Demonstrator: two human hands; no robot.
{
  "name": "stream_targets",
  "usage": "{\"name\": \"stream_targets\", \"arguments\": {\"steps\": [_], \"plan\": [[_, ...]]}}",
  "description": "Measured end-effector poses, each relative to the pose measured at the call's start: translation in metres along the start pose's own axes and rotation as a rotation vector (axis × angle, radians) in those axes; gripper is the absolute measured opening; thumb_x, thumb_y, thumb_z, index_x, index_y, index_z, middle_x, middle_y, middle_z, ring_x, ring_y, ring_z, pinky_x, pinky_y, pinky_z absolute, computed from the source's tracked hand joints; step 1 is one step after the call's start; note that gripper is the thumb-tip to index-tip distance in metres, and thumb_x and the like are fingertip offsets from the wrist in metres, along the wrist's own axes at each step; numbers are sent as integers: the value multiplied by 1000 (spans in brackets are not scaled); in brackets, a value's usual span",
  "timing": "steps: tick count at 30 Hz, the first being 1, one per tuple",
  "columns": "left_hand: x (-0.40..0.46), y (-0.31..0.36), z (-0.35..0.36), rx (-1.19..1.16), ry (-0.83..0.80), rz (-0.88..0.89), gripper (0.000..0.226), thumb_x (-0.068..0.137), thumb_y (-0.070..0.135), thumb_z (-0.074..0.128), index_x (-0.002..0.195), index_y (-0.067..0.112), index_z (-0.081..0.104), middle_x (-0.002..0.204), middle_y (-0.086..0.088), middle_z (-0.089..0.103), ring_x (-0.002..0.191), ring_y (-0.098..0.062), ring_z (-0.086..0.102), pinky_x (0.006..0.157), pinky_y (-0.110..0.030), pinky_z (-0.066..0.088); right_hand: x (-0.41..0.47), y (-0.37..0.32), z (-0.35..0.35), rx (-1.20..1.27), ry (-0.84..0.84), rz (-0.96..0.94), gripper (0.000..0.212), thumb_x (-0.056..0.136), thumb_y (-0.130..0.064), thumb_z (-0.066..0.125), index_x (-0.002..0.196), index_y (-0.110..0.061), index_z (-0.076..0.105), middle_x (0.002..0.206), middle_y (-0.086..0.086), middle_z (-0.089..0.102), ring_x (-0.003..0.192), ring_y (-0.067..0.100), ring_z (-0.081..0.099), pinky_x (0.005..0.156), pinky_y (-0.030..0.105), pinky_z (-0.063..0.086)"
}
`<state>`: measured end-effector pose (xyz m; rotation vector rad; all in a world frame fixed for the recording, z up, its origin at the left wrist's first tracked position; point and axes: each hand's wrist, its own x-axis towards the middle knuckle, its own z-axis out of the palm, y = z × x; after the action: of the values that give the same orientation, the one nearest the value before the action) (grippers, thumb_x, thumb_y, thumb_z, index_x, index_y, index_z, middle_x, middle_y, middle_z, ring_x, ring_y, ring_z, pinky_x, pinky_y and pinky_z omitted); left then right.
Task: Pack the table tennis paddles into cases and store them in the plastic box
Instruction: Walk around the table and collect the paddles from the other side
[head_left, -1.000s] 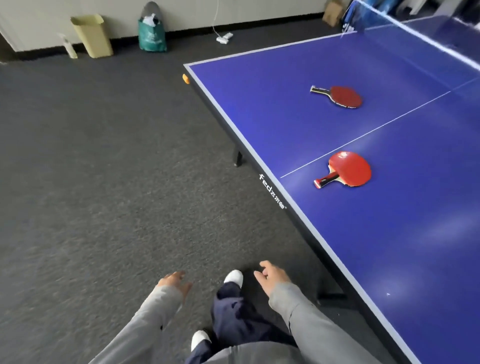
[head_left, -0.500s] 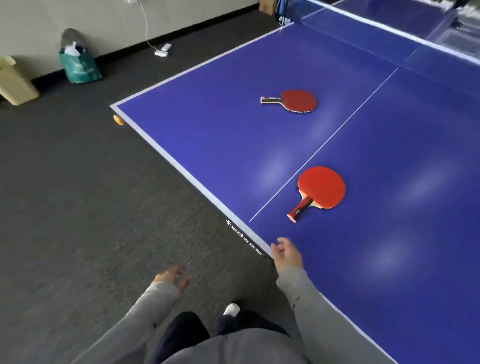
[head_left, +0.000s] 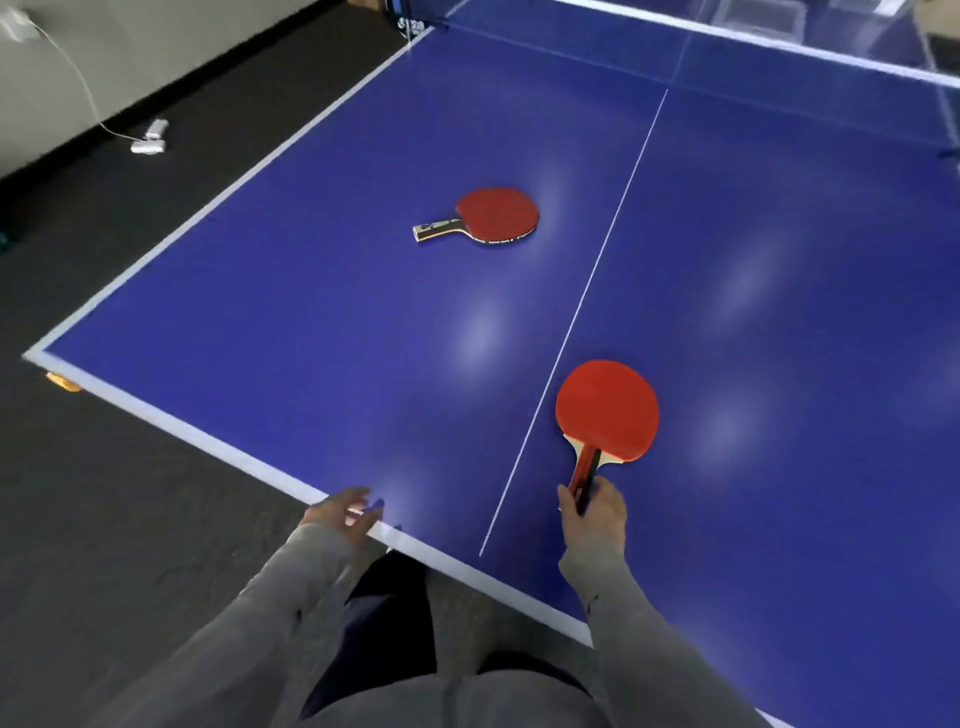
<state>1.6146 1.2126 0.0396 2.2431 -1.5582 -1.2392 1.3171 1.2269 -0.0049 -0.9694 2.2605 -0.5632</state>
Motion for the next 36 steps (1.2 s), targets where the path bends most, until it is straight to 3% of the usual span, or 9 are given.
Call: {"name": "stream_targets", "arguments": {"steps": [4,7,12,15,19,24,32,34,36], "plan": [[72,27,-38,7,-36,69,37,87,16,64,122,5,59,115,-15,66,103,-28,63,88,-31,45,9,-24,15,41,121,233,55,84,-34,67,125,-2,49,124,17,51,120,35,45,100,48,41],[124,48,-68,38,-88,93,37,89,18,63,124,7,58,116,-13,65,103,-27,62,85,-25,43,17,-36,21,37,171,375,44,82,-21,69,116,2,53,119,22,54,116,39,47,99,45,42],[221,96,-103,78,-108,172,45,90,19,61,132,8,51,128,-14,58,112,-29,57,96,-34,43,24,-65,29,166,236,545,43,81,-22,66,115,-4,47,104,13,55,93,37,57,80,43,49],[280,137,-112,84,-77,235,53,90,20,61,138,9,44,136,-14,50,120,-29,52,103,-36,39,25,-83,36,275,358,597,35,84,-17,62,112,-5,45,78,5,52,70,28,51,56,30,38],[352,186,-113,169,-18,361,62,89,24,61,144,11,34,148,-13,31,132,-32,37,108,-42,34,28,-105,44,340,445,618,32,84,-17,64,107,-8,43,74,3,51,72,32,51,65,33,39],[422,232,-103,340,42,416,69,87,31,63,144,11,31,147,-14,30,134,-33,30,104,-47,32,43,-124,50,341,475,617,29,82,-18,64,103,-14,44,76,0,54,72,29,53,68,36,44],[468,257,-83,458,52,477,44,85,37,63,116,8,53,122,-19,49,118,-38,42,92,-49,41,76,-143,53,319,535,613,28,80,-8,62,99,-15,43,73,-2,53,62,17,49,53,26,33],[465,262,-81,418,-23,490,34,84,34,65,104,9,55,105,-15,58,104,-36,52,77,-40,46,79,-146,54,332,531,624,27,80,-9,62,98,-16,43,72,-4,52,62,14,49,54,28,34],[455,267,-78,392,-125,500,23,83,32,66,89,14,54,75,-4,59,80,-30,57,54,-28,38,80,-148,57,345,524,637,26,81,-10,61,98,-17,43,71,-4,52,63,14,50,58,29,36]]}}
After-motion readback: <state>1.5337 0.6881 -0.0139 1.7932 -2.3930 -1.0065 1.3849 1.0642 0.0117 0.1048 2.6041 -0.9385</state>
